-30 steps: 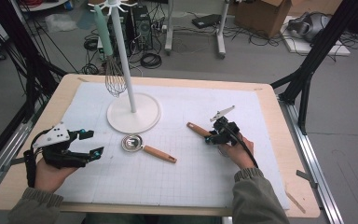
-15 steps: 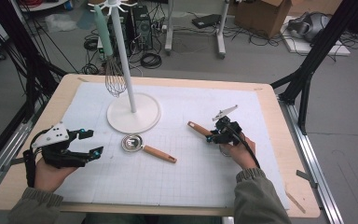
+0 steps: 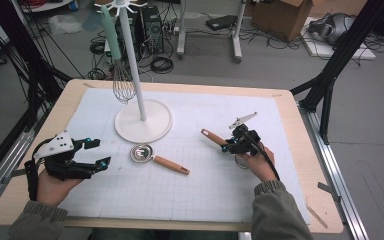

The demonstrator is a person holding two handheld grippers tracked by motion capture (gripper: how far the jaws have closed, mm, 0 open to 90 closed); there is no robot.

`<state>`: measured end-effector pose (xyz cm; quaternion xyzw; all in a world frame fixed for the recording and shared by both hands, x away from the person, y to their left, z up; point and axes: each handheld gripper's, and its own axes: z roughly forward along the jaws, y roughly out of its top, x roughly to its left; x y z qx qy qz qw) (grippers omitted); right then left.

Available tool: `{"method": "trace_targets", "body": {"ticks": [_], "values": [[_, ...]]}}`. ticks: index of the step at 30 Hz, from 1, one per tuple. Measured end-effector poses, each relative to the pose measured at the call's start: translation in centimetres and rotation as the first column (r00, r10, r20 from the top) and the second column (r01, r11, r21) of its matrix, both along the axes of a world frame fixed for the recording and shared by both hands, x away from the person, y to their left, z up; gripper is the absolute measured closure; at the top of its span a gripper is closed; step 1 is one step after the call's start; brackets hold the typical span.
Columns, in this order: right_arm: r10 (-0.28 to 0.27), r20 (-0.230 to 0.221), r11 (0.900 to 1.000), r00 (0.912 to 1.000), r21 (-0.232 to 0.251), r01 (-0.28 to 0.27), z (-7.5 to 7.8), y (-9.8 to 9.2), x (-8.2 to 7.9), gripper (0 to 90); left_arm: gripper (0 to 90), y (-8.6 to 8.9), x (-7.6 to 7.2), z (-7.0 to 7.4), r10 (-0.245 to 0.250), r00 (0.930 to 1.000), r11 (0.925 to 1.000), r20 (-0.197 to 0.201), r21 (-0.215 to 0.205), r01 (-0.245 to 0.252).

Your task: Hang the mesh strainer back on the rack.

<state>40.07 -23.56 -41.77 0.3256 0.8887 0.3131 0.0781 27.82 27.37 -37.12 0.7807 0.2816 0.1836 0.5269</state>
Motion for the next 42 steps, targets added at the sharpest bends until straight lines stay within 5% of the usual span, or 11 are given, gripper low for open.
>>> {"method": "trace_targets", "body": {"ticks": [21, 42], "values": [[0.028, -0.002, 0.993, 0.9996, -0.111, -0.028, -0.7, 1.1, 0.1, 68.9, 26.5, -0.3, 0.0, -0.1, -0.006, 1.0, 1.0, -0.004, 0.001, 0.006], [0.049, -0.016, 0.995, 0.9987, -0.089, -0.05, -0.4, 1.0, -0.1, 70.2, 26.5, -0.4, 0.1, -0.2, -0.015, 0.9999, 0.9999, -0.006, 0.002, 0.015]]}}
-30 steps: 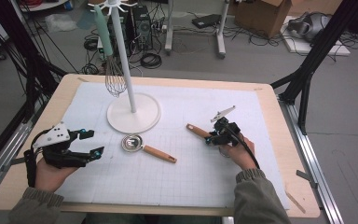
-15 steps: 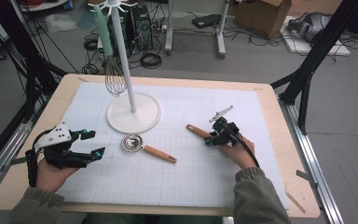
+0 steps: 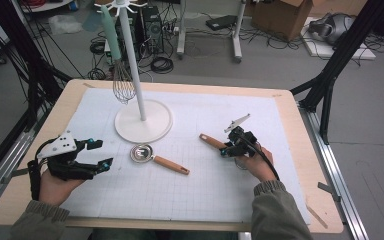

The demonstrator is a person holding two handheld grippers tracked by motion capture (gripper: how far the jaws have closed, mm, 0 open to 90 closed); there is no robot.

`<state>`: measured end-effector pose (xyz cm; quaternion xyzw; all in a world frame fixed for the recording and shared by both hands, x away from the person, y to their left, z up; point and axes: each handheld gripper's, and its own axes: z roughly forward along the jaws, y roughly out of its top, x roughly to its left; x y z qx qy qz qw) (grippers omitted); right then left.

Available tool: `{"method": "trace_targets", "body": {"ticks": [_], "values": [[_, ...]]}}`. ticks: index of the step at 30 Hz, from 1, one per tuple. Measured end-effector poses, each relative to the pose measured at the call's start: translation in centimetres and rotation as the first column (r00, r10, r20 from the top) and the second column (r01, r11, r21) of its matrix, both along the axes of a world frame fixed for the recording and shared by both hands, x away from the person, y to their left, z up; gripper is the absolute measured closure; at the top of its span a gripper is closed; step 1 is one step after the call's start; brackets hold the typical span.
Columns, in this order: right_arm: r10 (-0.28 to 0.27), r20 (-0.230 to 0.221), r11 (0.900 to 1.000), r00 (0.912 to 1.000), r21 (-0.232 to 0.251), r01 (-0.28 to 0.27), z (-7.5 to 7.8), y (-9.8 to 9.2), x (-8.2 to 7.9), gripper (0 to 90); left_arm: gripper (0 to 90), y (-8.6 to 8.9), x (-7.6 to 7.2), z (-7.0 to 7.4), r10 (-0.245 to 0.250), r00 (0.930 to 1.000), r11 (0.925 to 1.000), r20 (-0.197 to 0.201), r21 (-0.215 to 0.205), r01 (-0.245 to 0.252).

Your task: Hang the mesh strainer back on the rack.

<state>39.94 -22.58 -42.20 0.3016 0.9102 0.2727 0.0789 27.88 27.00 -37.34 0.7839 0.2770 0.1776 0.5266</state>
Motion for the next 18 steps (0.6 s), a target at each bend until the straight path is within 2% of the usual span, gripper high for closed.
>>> {"method": "trace_targets", "body": {"ticks": [10, 18], "values": [[0.011, 0.011, 0.997, 0.9999, 0.072, -0.012, 1.0, -0.4, -0.5, 70.7, 26.5, 0.0, -0.1, 0.1, 0.002, 1.0, 1.0, 0.002, -0.002, -0.002], [0.003, 0.019, 0.99, 0.9998, 0.142, -0.005, 1.7, -1.1, -0.6, 70.7, 26.6, -0.1, 0.0, 0.1, -0.001, 1.0, 1.0, 0.002, -0.004, 0.001]]}}
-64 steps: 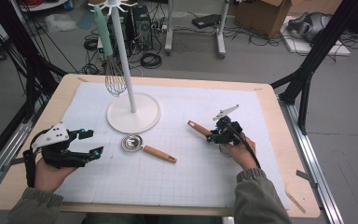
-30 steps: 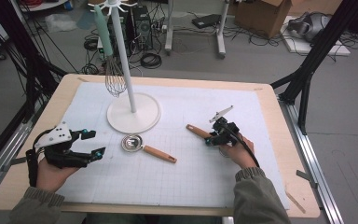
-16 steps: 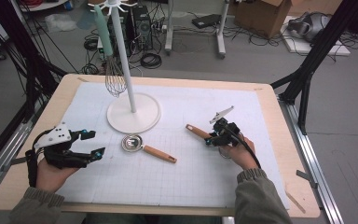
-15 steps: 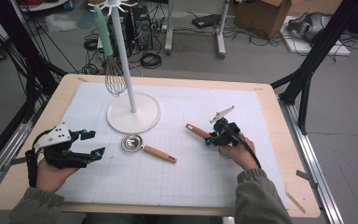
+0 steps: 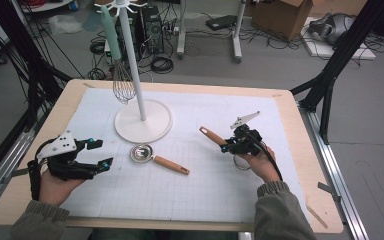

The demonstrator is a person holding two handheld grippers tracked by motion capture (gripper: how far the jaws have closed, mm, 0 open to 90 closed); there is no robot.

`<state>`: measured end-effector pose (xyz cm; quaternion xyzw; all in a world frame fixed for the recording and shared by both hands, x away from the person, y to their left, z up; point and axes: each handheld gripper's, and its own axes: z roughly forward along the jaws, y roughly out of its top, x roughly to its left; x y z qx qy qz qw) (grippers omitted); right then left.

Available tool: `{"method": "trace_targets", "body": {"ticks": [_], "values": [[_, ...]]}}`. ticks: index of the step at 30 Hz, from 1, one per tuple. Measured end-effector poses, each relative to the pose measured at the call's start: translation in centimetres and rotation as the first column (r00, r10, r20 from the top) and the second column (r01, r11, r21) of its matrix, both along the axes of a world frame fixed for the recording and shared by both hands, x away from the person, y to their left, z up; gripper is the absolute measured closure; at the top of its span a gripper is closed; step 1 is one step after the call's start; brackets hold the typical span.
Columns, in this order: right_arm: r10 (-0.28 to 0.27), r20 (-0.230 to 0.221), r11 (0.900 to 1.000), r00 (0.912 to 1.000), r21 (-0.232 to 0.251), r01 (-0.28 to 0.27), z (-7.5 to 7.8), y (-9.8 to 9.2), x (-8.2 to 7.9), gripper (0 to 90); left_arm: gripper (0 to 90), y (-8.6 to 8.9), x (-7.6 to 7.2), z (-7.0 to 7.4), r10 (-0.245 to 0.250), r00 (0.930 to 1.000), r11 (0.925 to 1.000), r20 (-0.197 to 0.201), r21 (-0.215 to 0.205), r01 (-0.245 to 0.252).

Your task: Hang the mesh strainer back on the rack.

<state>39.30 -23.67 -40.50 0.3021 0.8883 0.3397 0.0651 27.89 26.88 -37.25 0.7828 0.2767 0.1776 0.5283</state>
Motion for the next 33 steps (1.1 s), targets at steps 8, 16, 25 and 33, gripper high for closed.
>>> {"method": "trace_targets", "body": {"ticks": [8, 16, 25, 33], "values": [[0.02, 0.018, 0.998, 0.9996, 0.057, -0.021, 0.9, 0.1, -0.7, 70.6, 27.1, -0.3, -0.1, 0.1, -0.011, 0.9999, 0.9999, 0.003, 0.003, 0.011], [0.053, 0.036, 0.993, 0.998, 0.103, -0.056, 1.5, 0.7, -1.8, 70.6, 27.2, -0.8, 0.0, 0.1, -0.024, 0.9997, 0.9997, -0.002, 0.002, 0.024], [0.094, 0.057, 0.987, 0.9939, 0.127, -0.101, 2.0, 1.7, -2.9, 70.6, 27.5, -1.4, 0.0, 0.2, -0.048, 0.9988, 0.9988, -0.004, 0.008, 0.048], [0.135, 0.088, 0.978, 0.9869, 0.151, -0.147, 3.0, 2.4, -4.2, 70.5, 27.5, -2.2, 0.2, 0.1, -0.068, 0.9977, 0.9976, -0.007, 0.012, 0.068]]}}
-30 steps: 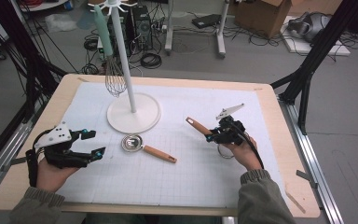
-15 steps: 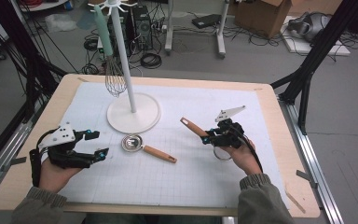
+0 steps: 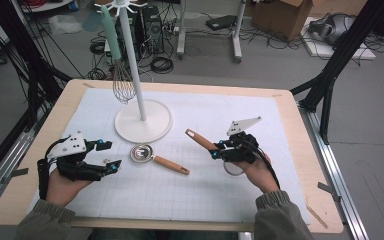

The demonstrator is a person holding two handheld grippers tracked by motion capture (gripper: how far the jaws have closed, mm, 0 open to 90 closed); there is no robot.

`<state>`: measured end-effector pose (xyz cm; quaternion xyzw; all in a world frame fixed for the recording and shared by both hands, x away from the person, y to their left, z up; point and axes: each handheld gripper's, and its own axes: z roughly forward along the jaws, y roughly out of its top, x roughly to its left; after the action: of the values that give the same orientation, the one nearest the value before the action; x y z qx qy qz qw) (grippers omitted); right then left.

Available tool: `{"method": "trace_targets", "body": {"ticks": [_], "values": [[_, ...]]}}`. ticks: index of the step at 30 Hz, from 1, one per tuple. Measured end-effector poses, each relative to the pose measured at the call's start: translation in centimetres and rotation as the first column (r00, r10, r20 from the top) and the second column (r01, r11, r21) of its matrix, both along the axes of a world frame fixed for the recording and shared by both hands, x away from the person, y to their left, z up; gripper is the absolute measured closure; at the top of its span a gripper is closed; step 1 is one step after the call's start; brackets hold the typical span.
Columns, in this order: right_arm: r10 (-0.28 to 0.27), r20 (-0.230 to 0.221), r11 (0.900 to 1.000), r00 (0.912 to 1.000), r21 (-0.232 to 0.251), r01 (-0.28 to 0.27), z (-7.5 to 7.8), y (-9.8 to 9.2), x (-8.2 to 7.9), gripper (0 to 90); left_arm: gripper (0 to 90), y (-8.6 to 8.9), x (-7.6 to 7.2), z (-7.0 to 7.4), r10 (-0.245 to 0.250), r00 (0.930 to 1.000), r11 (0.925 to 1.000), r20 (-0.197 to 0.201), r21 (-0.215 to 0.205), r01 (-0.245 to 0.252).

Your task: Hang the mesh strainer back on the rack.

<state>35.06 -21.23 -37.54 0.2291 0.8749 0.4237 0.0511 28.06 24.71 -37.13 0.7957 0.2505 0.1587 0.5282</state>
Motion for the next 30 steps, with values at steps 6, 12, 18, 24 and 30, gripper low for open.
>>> {"method": "trace_targets", "body": {"ticks": [6, 12, 18, 24, 30], "values": [[0.025, 0.027, 0.999, 0.9993, 0.019, -0.026, 0.6, 0.6, -1.0, 70.5, 27.5, -0.6, 0.1, 0.2, -0.015, 0.9999, 0.9999, 0.002, 0.0, 0.015], [0.043, 0.028, 0.998, 0.9987, 0.04, -0.044, 0.4, 1.0, -1.7, 70.5, 27.5, -1.1, 0.1, 0.0, -0.031, 0.9995, 0.9995, -0.005, 0.002, 0.031], [0.063, 0.033, 0.997, 0.9975, 0.049, -0.064, 0.3, 1.5, -2.2, 70.5, 27.6, -1.6, 0.2, 0.0, -0.043, 0.999, 0.9991, -0.008, 0.004, 0.043], [0.075, 0.041, 0.994, 0.9963, 0.073, -0.078, 0.3, 2.0, -2.6, 70.5, 27.6, -2.0, 0.2, 0.0, -0.055, 0.9984, 0.9984, -0.009, 0.009, 0.055], [0.095, 0.044, 0.992, 0.9945, 0.081, -0.098, 0.2, 2.9, -2.7, 70.5, 27.6, -2.4, 0.4, 0.0, -0.066, 0.9978, 0.9978, -0.01, 0.01, 0.066]]}}
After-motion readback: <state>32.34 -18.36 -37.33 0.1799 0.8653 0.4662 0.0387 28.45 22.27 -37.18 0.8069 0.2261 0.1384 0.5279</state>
